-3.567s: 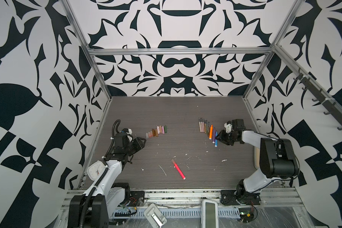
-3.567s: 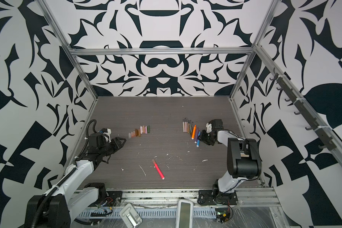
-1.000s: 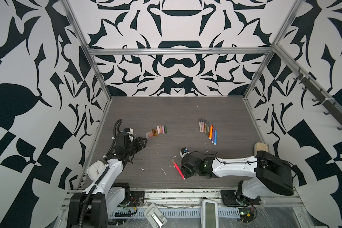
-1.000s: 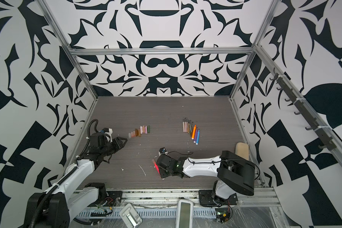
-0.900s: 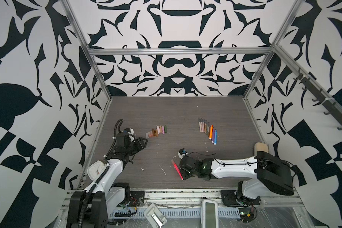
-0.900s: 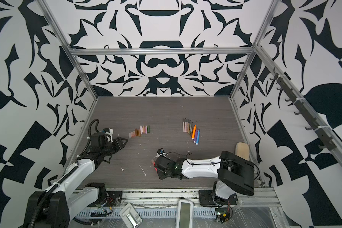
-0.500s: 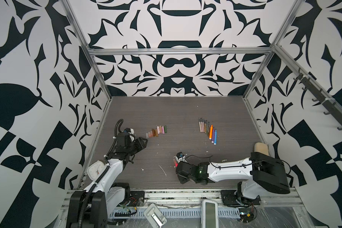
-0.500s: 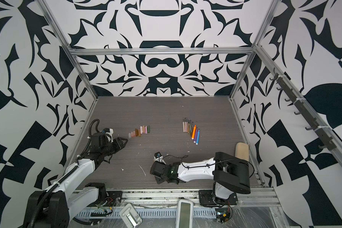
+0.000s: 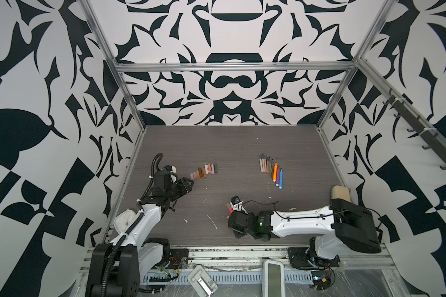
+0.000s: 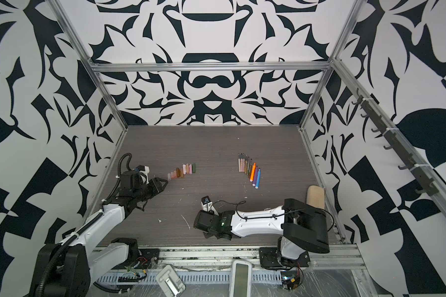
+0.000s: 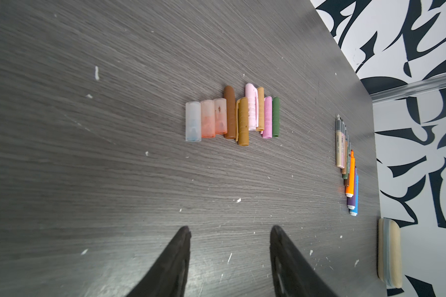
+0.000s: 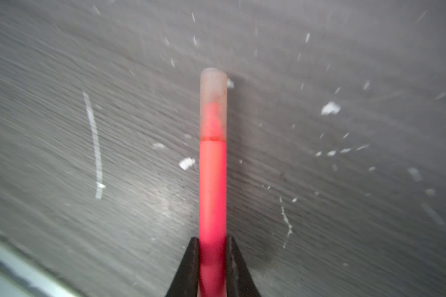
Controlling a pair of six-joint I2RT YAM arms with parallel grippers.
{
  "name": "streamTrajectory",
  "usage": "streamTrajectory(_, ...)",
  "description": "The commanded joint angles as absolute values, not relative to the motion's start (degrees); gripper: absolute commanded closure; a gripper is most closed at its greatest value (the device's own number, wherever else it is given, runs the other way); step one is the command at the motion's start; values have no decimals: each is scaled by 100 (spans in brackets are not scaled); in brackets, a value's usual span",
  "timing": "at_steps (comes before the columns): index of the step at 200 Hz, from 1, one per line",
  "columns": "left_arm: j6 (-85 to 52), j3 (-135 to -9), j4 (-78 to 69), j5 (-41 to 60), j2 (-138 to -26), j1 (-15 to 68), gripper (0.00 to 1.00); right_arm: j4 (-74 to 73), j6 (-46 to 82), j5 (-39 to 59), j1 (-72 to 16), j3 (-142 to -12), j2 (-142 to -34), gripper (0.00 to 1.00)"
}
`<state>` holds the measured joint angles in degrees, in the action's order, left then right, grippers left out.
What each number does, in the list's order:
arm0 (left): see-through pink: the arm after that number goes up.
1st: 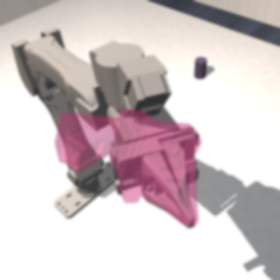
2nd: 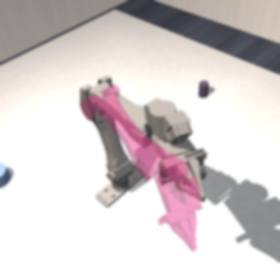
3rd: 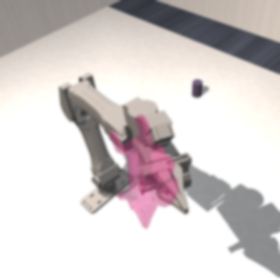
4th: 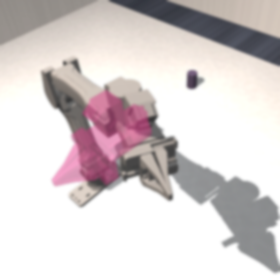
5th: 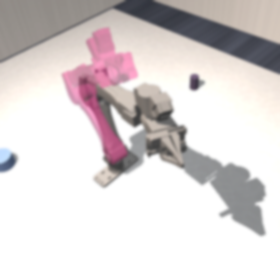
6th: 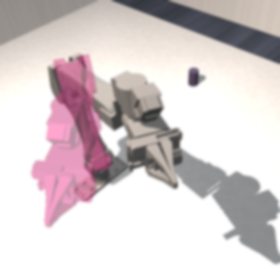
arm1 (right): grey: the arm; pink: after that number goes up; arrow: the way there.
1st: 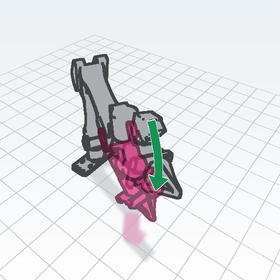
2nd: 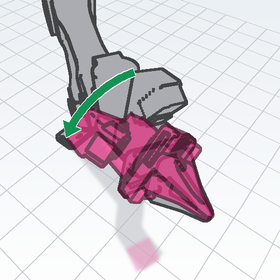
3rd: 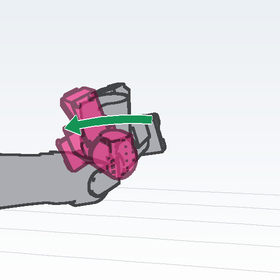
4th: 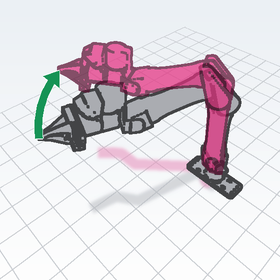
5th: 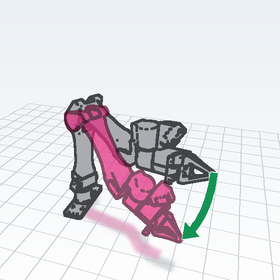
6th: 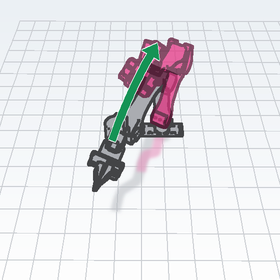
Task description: Open the pen caps
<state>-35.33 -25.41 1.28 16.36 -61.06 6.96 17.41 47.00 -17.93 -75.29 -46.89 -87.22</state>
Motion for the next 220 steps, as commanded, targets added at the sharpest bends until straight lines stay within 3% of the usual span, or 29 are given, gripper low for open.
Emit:
streamTrajectory(1,-3555,-2771,177,1516,-6130,1142,48,2287,4256,-2260,-7430,-5214,-8352,81)
streamTrajectory(30,-3870,-3293,191,1198,-6470,2555,46,2326,3964,-1997,-6977,-5374,-8135,81)
streamTrajectory(67,-4212,-4126,220,1192,-6954,3474,45,2321,3475,-1488,-6167,-5590,-7813,81)
streamTrajectory(118,-5248,-4293,-700,1854,-7473,3551,42,2306,3127,-387,-5286,-5739,-7341,79)
streamTrajectory(159,-6266,-4185,-1896,2398,-8172,3617,43,2077,3125,242,-5106,-5773,-7231,79)
streamTrajectory(220,-6774,-4159,-2731,2623,-8290,3700,43,1900,3258,360,-5066,-5651,-7127,74)
